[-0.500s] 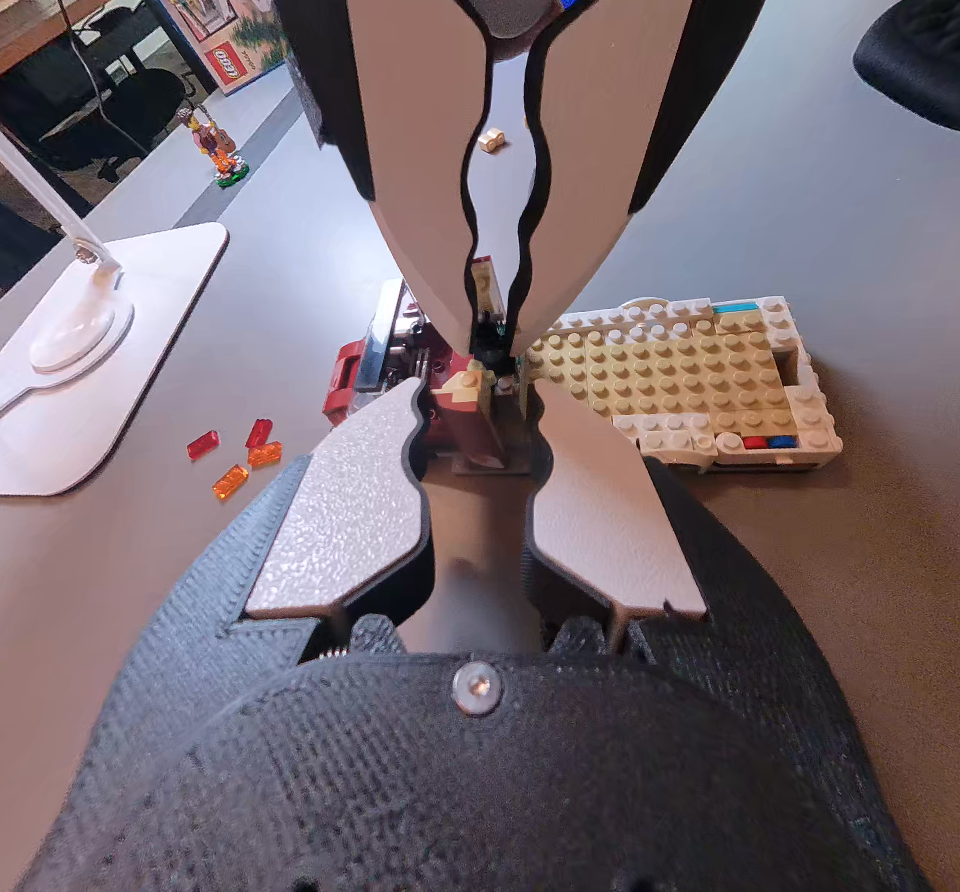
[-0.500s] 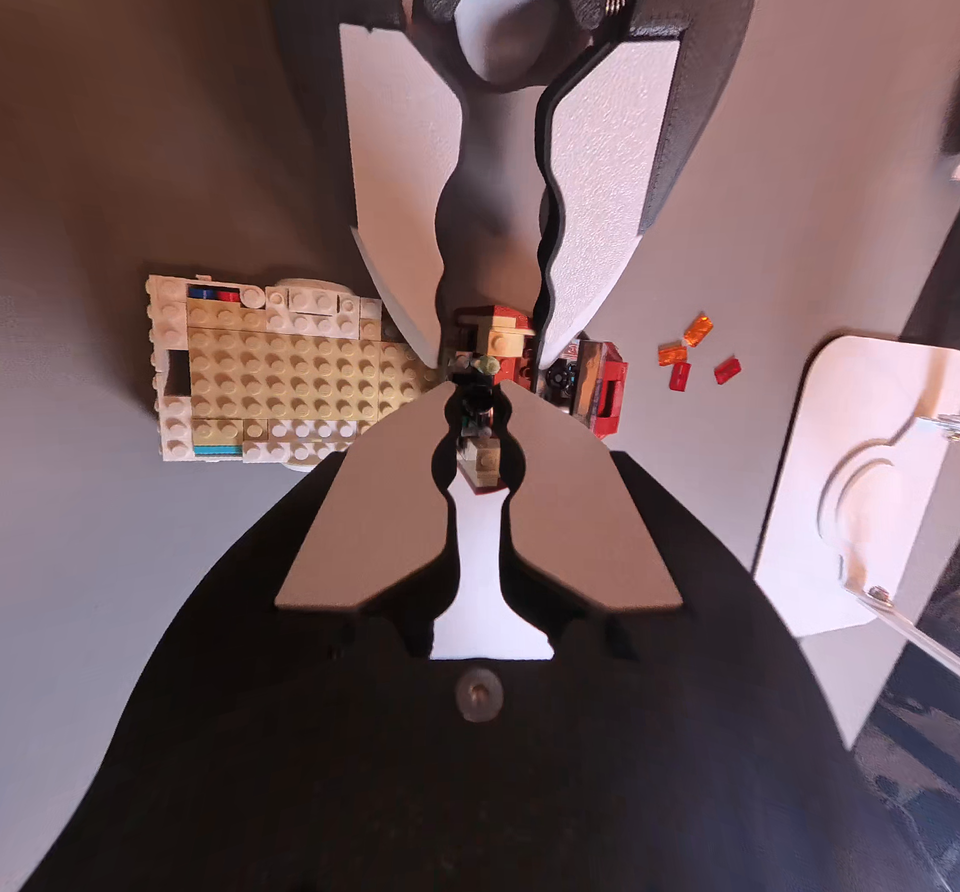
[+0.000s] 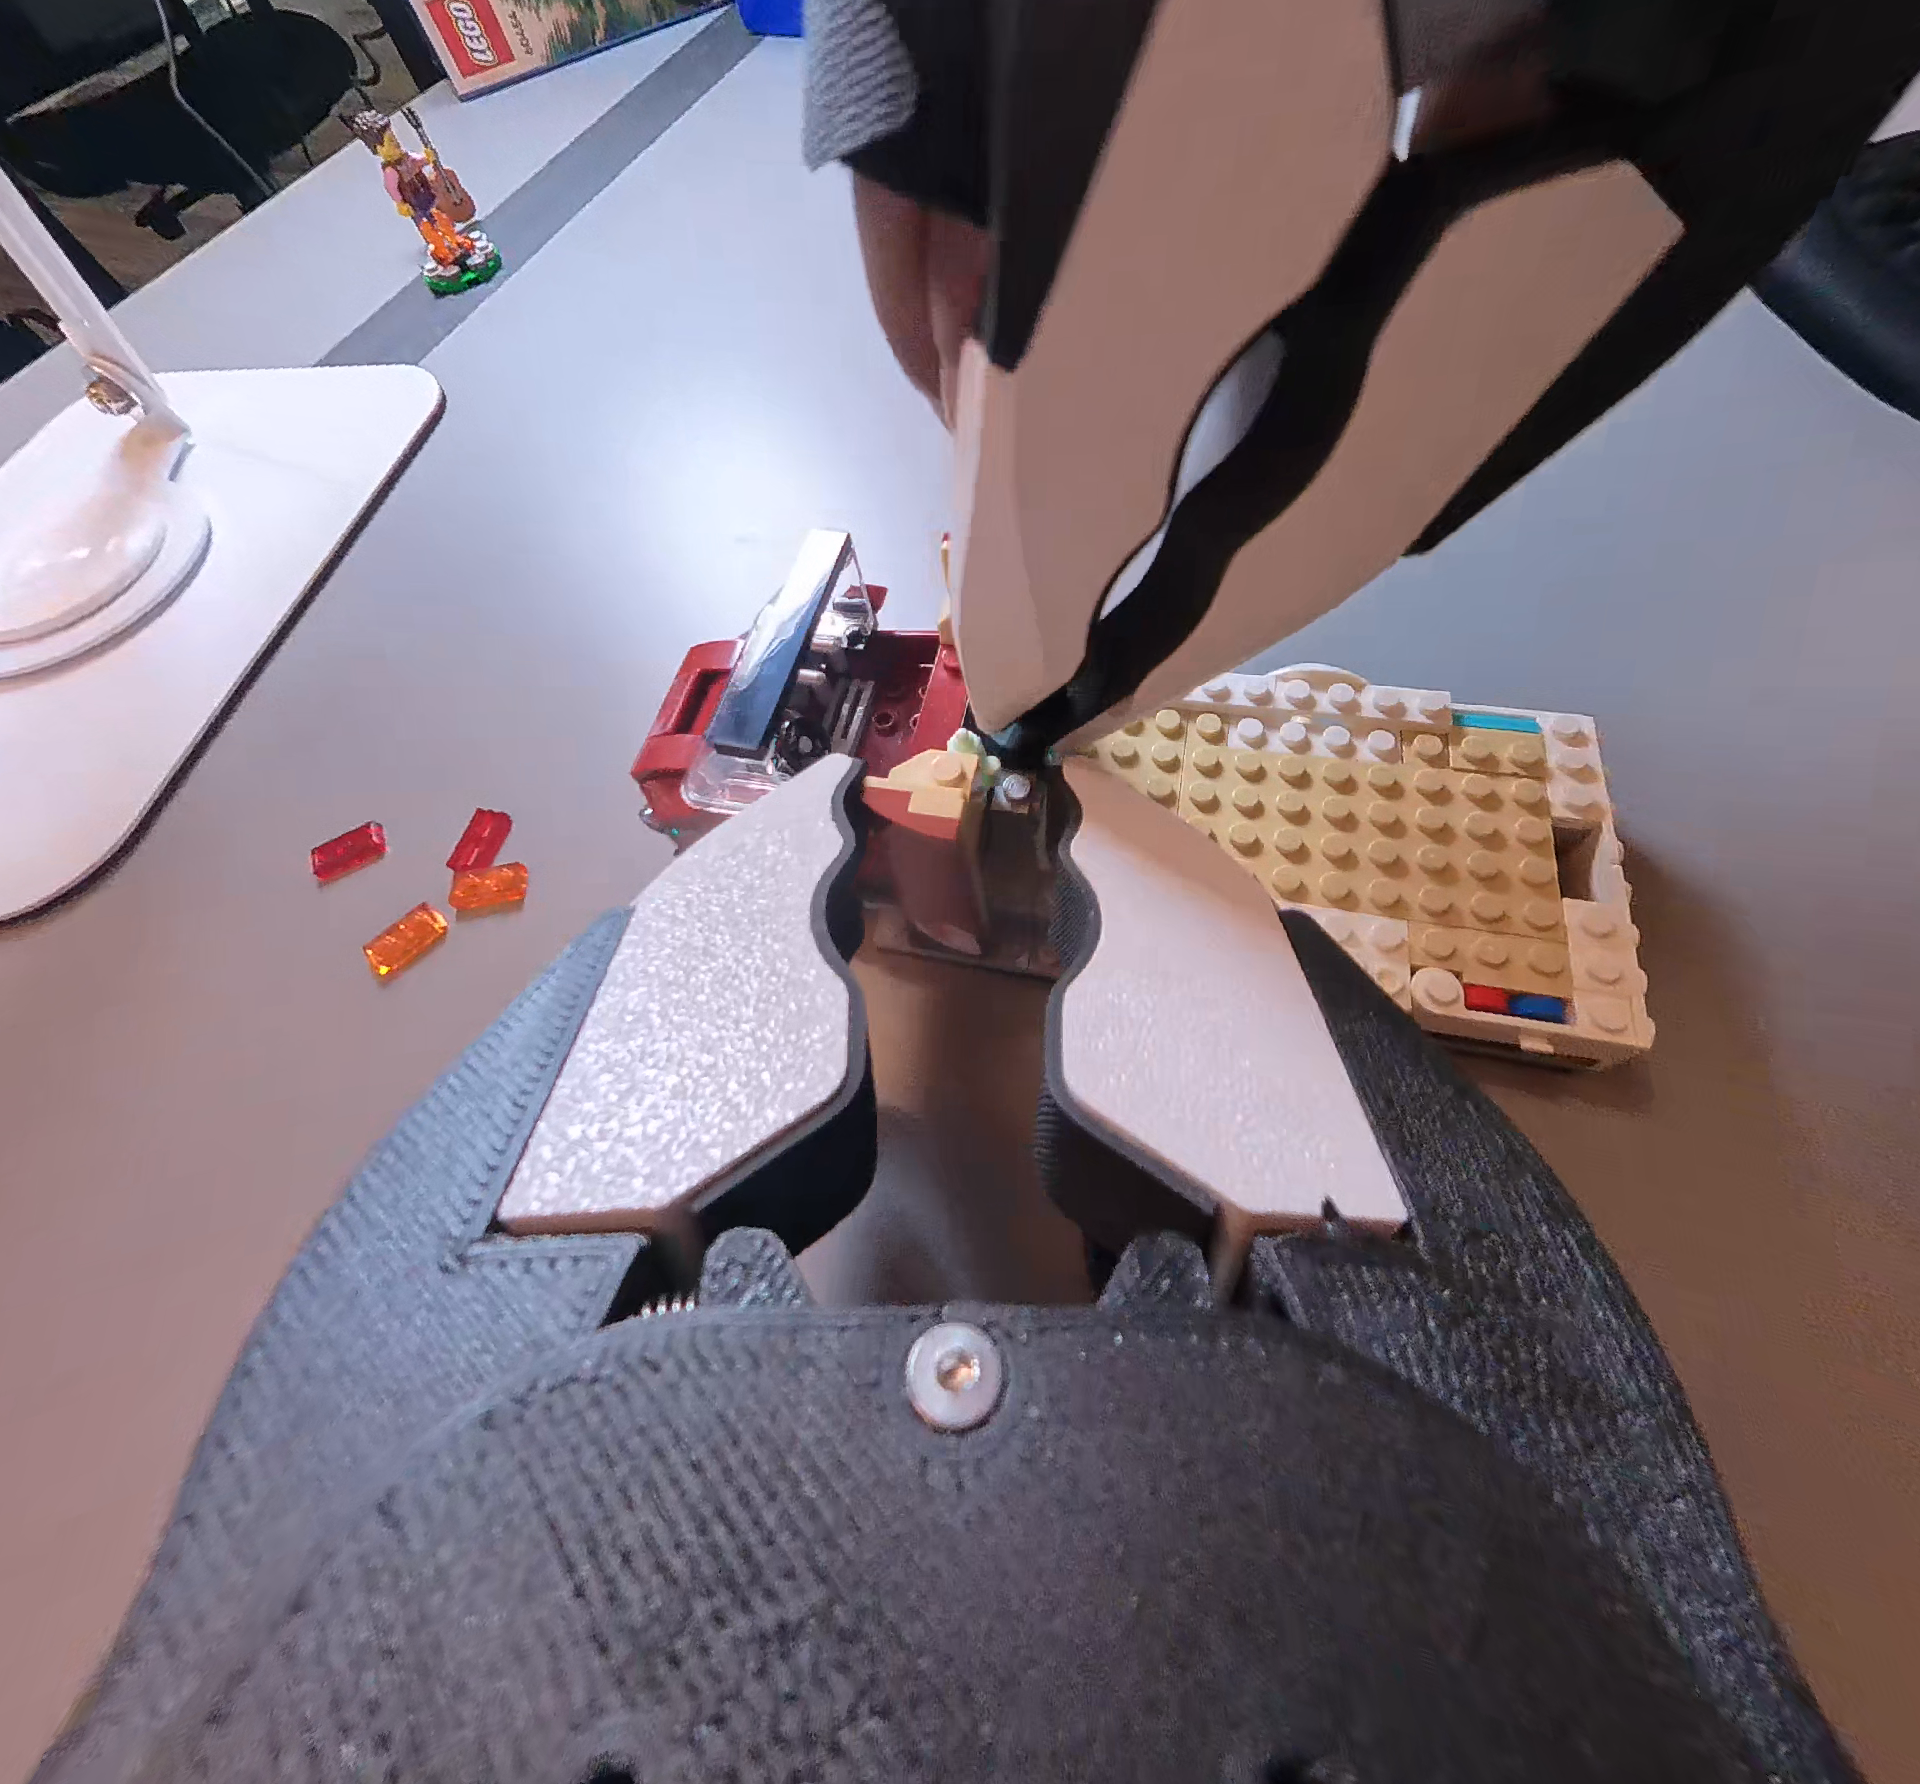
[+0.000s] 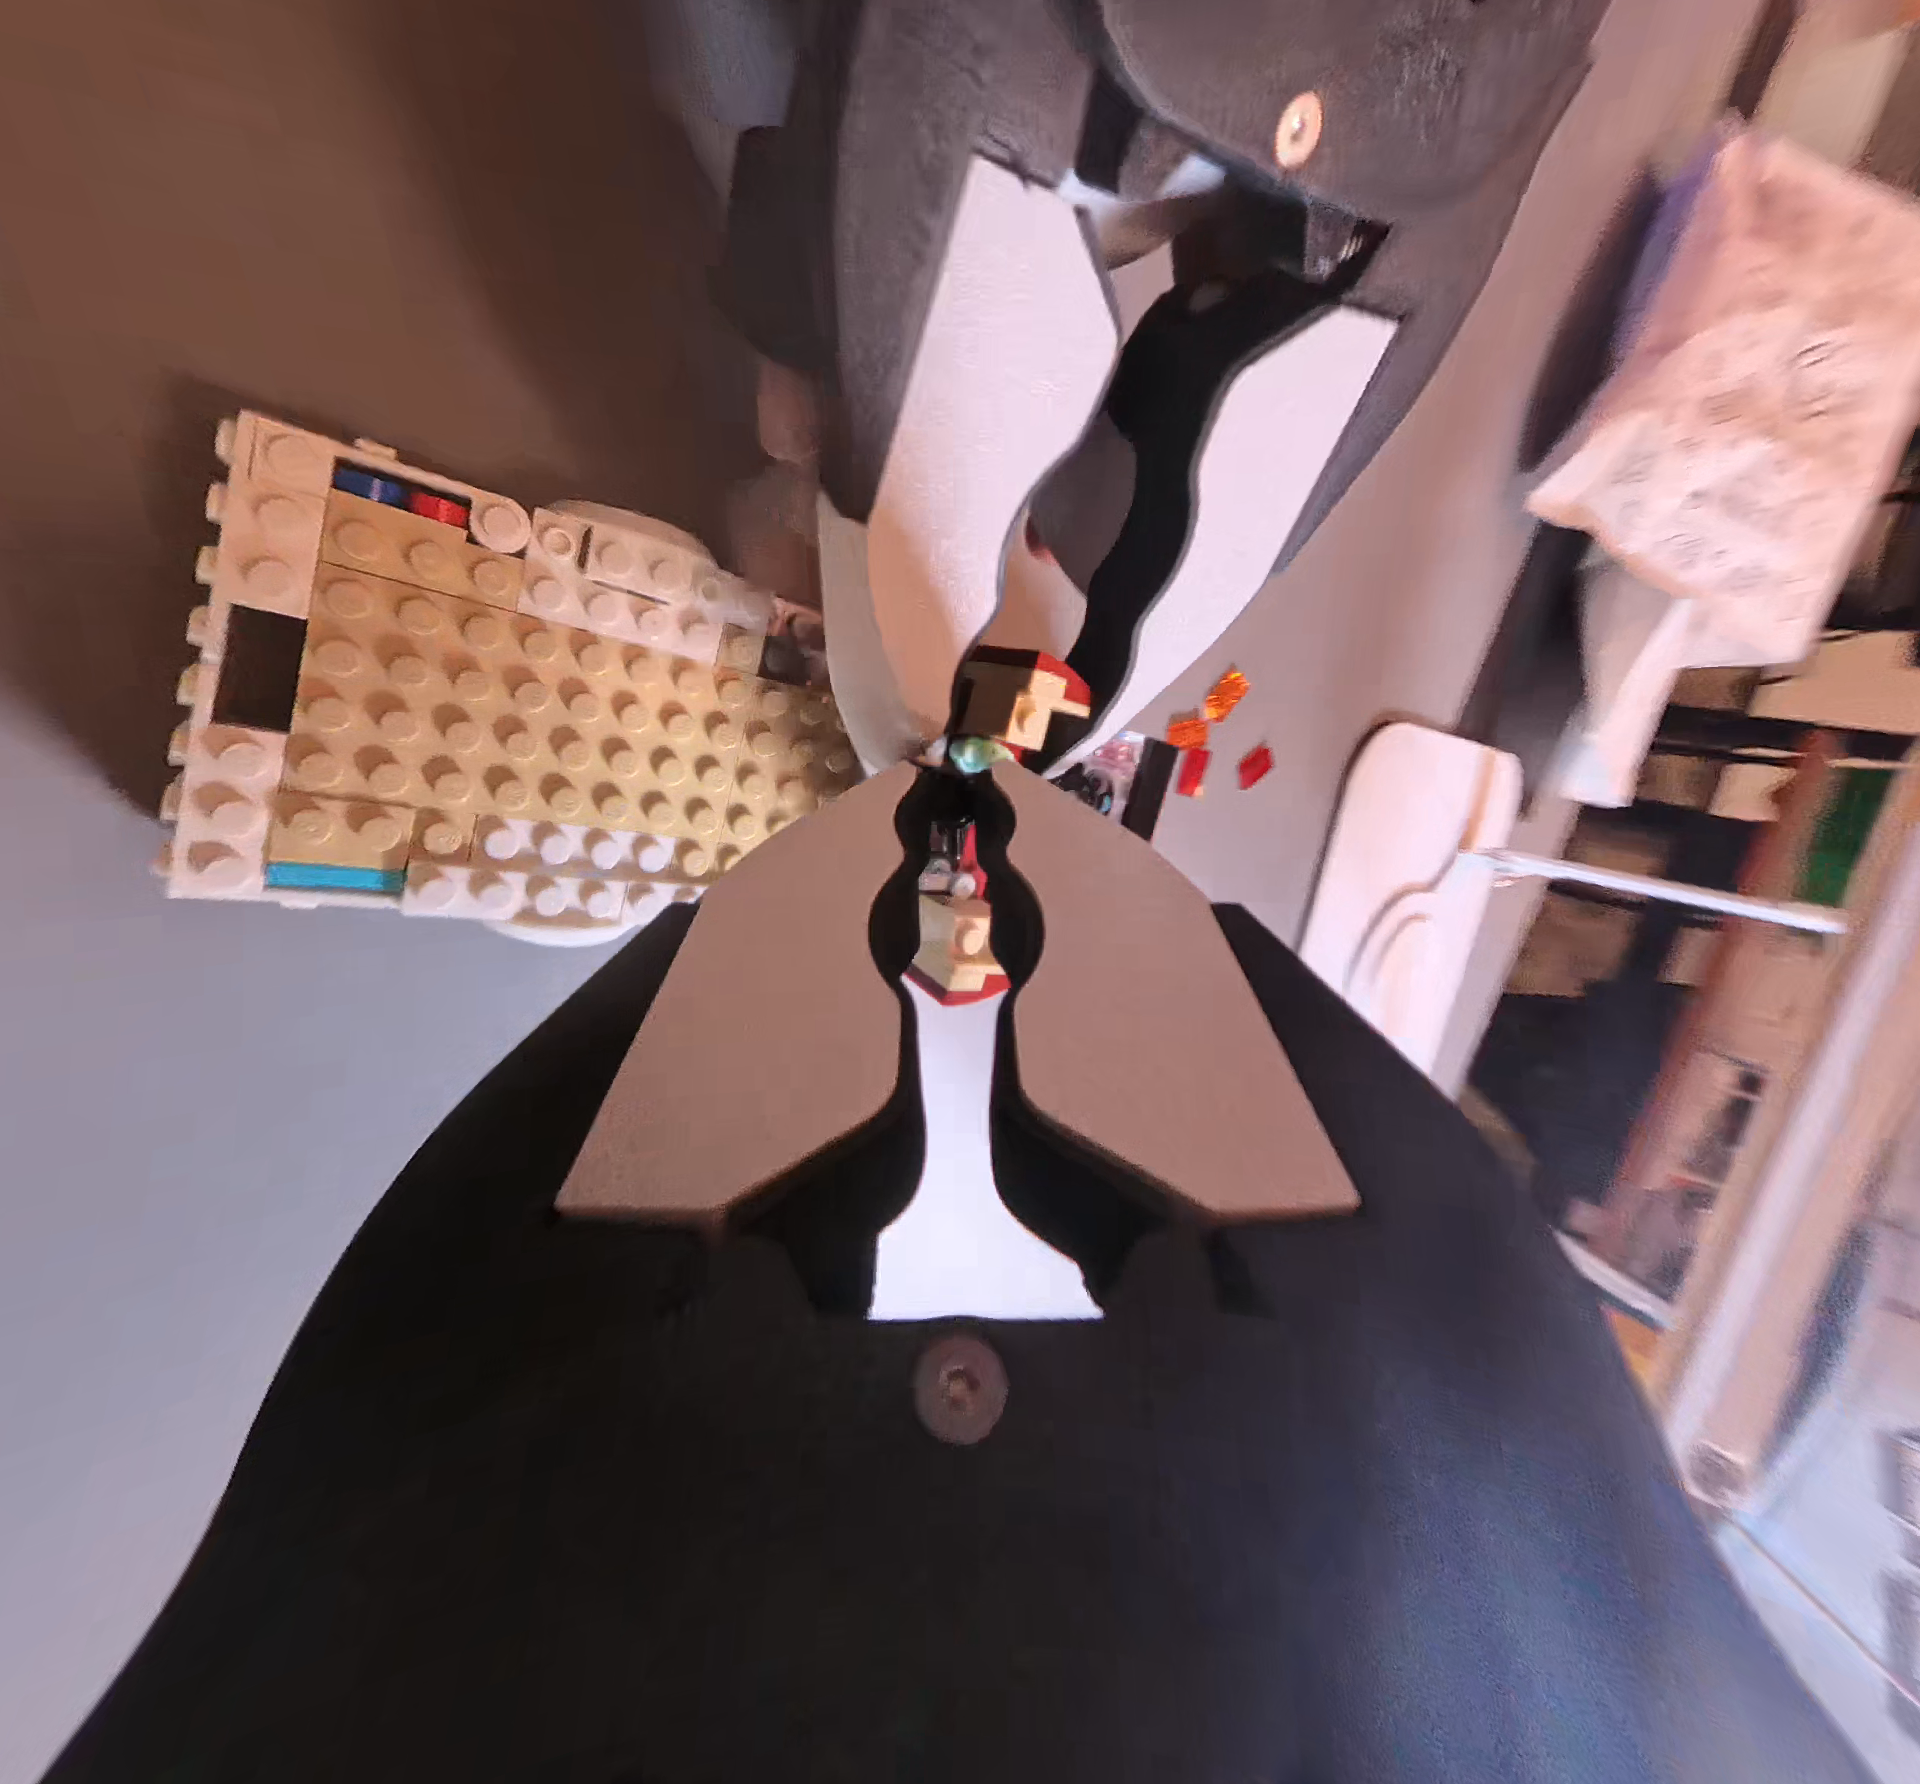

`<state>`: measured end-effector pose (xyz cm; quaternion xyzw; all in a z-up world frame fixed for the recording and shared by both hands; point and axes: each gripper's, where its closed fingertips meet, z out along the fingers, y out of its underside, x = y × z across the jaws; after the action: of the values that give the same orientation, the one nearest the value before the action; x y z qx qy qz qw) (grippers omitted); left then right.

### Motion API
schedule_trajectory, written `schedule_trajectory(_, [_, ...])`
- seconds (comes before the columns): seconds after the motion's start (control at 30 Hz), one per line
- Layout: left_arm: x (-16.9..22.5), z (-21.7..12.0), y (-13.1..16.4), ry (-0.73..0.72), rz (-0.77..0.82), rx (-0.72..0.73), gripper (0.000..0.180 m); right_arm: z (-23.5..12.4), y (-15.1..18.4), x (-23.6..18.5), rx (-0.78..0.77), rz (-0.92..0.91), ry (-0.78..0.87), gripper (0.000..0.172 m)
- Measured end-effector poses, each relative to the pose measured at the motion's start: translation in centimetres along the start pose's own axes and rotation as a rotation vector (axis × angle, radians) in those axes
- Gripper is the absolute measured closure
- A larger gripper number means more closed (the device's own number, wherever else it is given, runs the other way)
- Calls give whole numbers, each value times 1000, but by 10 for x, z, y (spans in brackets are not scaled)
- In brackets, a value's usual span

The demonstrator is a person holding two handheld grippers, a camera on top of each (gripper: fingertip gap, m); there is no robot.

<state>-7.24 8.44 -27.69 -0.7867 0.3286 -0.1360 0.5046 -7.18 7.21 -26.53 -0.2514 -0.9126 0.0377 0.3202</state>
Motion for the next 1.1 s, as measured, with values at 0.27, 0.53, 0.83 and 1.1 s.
schedule_trajectory(0.27, [2, -8, 0, 8, 25, 15, 145, -42, -24, 13, 412, 538, -47, 164])
schedule_trajectory(0.53, [42, -49, -63, 197, -14, 319, 153, -103, -38, 16, 1049, 1096, -123, 164])
schedule_trajectory(0.83, [81, -66, -94, 403, -138, 440, 171, -112, -56, -7, 1125, 995, -119, 164])
schedule_trajectory(1.1, [88, -69, -97, 371, -61, 450, 172, -119, -59, -14, 1119, 926, -99, 160])
